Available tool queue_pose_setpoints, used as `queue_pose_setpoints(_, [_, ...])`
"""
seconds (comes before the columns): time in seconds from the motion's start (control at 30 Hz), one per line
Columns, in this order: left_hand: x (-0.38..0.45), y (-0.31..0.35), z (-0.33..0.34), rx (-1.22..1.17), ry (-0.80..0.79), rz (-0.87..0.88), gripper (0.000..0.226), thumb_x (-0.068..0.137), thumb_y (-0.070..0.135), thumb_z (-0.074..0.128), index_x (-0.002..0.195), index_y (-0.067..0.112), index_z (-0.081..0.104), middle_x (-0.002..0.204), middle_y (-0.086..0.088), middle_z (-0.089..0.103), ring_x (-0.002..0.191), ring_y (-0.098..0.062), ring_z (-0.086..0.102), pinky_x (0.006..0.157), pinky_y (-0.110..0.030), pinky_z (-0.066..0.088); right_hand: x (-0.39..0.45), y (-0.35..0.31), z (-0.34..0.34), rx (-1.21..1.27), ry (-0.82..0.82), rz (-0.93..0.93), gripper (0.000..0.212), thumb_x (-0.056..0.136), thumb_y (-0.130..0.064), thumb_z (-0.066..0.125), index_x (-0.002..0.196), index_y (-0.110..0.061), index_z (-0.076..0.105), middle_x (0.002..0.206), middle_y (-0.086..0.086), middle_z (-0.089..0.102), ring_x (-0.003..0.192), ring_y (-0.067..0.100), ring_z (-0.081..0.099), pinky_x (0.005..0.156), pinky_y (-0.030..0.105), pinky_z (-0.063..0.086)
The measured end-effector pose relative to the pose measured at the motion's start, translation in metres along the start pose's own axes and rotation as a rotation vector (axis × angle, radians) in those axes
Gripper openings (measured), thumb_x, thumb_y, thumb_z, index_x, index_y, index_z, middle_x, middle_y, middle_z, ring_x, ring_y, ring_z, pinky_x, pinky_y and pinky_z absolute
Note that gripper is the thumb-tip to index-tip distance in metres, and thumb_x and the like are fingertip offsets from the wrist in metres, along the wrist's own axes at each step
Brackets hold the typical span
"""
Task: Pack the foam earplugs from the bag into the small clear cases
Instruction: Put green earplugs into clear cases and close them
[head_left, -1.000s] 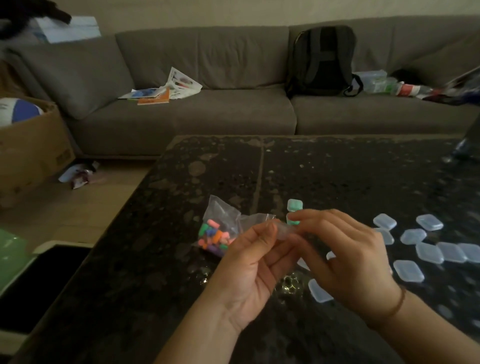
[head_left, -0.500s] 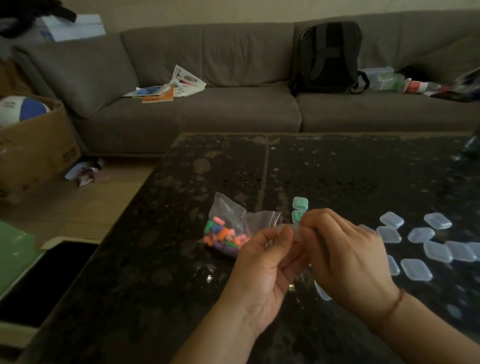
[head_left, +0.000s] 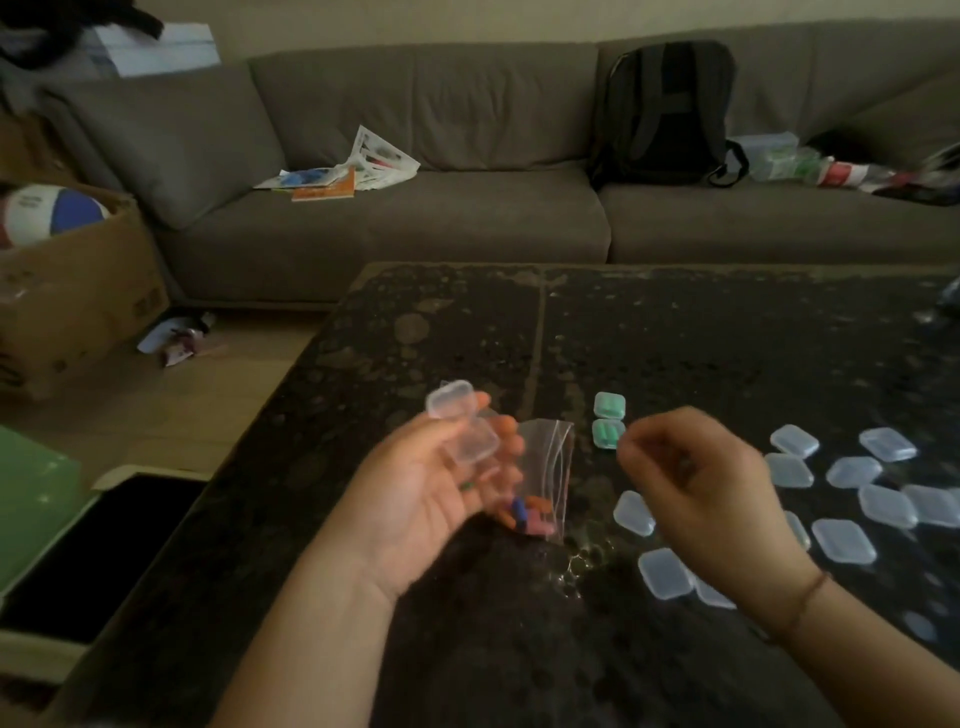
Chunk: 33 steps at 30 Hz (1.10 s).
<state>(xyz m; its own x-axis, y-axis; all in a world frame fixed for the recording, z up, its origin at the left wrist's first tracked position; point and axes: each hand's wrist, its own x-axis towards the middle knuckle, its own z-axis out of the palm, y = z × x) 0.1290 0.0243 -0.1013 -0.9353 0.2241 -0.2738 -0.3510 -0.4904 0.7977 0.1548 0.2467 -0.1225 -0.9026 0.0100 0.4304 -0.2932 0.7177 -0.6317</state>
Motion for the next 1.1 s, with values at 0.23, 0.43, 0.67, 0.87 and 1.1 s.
queue_pose_setpoints(0.23, [0.007,0.011,-0.021,-0.099,0.315,0.046,0.031,0.099,0.021,0.058,0.128,0.009,0.062,0.113,-0.016,0.068,0.094,-0.026,0.07,0.069,-0.036,0.057,0.016,0.008,0.03,-0.226,-0.562,-0.009,0.02,0.092,-0.039,0.057,0.109,-0.048,0.06,0.096,-0.024,0.063,0.087,-0.007,0.061,0.082,0.023,0.055])
queue_pose_setpoints(0.43, [0.002,0.018,-0.03,-0.237,0.414,0.032,0.032,0.098,0.022,0.059,0.128,0.008,0.061,0.124,-0.017,0.062,0.106,-0.028,0.065,0.077,-0.039,0.055,0.045,0.007,0.054,-0.071,-0.678,0.022,0.024,0.096,-0.024,0.054,0.115,-0.034,0.065,0.109,-0.014,0.067,0.097,-0.003,0.063,0.086,0.017,0.053])
queue_pose_setpoints(0.67, [0.006,0.018,-0.034,-0.226,0.481,-0.03,0.03,0.097,0.026,0.061,0.124,0.011,0.062,0.12,-0.015,0.064,0.107,-0.031,0.065,0.082,-0.042,0.055,0.059,0.0,0.076,-0.098,-0.713,0.024,0.015,0.089,-0.029,0.064,0.102,-0.028,0.072,0.096,-0.004,0.072,0.084,0.005,0.068,0.08,0.031,0.057])
queue_pose_setpoints(0.87, [0.009,0.017,-0.037,-0.207,0.503,-0.04,0.029,0.098,0.027,0.06,0.124,0.014,0.063,0.12,-0.014,0.064,0.107,-0.031,0.065,0.082,-0.041,0.054,0.057,0.003,0.082,-0.102,-0.672,0.124,0.034,0.085,-0.039,0.069,0.117,-0.031,0.065,0.099,-0.01,0.069,0.086,0.003,0.066,0.079,0.023,0.056])
queue_pose_setpoints(1.1, [0.018,0.009,-0.037,-0.213,0.531,-0.065,0.031,0.099,0.027,0.059,0.125,0.012,0.062,0.121,-0.013,0.064,0.106,-0.03,0.065,0.078,-0.039,0.053,0.059,-0.006,0.086,-0.049,-0.737,0.101,0.036,0.088,-0.036,0.066,0.123,-0.037,0.059,0.116,-0.014,0.063,0.101,0.003,0.06,0.084,0.018,0.048])
